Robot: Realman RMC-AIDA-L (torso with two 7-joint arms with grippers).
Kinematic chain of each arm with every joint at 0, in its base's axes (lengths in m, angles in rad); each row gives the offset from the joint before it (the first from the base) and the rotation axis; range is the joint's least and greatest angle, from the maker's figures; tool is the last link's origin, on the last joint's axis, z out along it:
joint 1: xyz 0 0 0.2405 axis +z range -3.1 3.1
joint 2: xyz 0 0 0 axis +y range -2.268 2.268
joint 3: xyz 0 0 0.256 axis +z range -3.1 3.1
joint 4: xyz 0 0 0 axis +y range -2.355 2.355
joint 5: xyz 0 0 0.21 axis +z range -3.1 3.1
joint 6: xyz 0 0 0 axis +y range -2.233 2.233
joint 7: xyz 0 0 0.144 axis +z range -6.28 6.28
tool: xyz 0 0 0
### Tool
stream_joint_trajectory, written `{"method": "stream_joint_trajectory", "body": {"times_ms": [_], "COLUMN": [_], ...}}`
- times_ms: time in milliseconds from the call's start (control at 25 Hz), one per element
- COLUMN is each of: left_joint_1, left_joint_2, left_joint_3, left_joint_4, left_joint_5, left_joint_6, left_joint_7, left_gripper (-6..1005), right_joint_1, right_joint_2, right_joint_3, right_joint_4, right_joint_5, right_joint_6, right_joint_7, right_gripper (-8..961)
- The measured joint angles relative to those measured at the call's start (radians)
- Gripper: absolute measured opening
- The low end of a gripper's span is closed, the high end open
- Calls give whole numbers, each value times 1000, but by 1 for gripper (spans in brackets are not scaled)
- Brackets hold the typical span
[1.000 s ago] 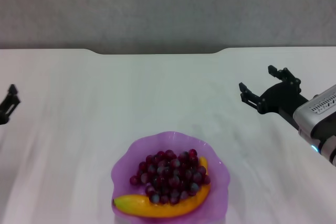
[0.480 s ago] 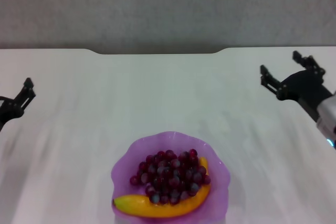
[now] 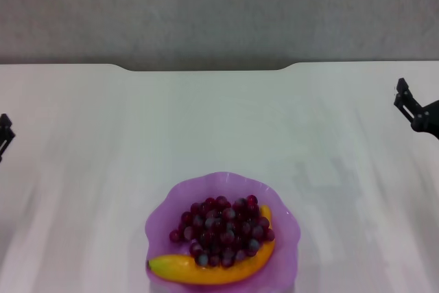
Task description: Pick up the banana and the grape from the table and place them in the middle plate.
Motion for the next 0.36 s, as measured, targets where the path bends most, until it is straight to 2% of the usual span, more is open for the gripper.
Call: {"method": "stream_joint_trajectory", "body": {"times_ms": [360], "left_joint_1": [17], "left_joint_2": [2], "left_joint_3": [-65], "left_joint_4": [-1], "left_joint_5": [-1], "left_joint_6": [29], "left_joint_7": [0], "left_gripper": [870], "right_joint_1": [-4], "right_joint_2": [-2], "right_joint_3": [-28], "right_joint_4": [0], "right_joint_5": [3], "right_joint_6": [19], "right_joint_7": [-5], "right_gripper": [880]}}
